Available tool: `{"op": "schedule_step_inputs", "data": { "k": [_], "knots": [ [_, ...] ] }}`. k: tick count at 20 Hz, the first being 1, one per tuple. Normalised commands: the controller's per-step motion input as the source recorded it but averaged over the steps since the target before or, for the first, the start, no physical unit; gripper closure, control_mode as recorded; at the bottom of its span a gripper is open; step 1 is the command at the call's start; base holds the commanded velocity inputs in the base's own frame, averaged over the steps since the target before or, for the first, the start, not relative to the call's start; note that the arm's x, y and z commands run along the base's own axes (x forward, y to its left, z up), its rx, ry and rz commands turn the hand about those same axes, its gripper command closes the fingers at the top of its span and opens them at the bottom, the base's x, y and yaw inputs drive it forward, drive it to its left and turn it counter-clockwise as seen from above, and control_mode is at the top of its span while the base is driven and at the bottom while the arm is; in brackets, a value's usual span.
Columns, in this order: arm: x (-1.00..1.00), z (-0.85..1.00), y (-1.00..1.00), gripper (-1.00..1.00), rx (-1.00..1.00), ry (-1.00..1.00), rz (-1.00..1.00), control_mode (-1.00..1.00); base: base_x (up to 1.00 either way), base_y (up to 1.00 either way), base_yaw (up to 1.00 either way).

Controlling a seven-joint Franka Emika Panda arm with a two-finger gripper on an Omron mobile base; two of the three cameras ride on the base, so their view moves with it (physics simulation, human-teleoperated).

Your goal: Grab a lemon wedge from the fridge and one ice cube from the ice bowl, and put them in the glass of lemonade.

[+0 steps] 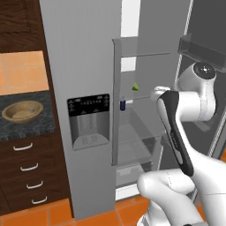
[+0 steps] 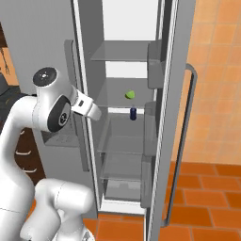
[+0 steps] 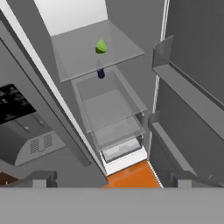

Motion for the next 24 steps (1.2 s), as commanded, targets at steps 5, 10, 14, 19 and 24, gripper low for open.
{"op": "schedule_step_inputs", "data": {
  "k": [5, 10, 14, 19, 24],
  "knots": [
    [0.0, 0.0, 0.0, -1.0, 0.0, 0.0, 0.0, 1.0, -0.17, -0.07, 0.0],
    [0.0, 0.0, 0.0, -1.0, 0.0, 0.0, 0.0, 1.0, 0.58, 0.0, 0.0],
    [0.0, 0.0, 0.0, -1.0, 0.0, 0.0, 0.0, 1.0, 0.49, -0.02, 0.0],
    [0.0, 0.0, 0.0, -1.0, 0.0, 0.0, 0.0, 1.0, 0.52, -0.14, 0.0],
    [0.0, 0.0, 0.0, -1.0, 0.0, 0.0, 0.0, 1.0, 0.72, -0.21, 0.0]
  ]
}}
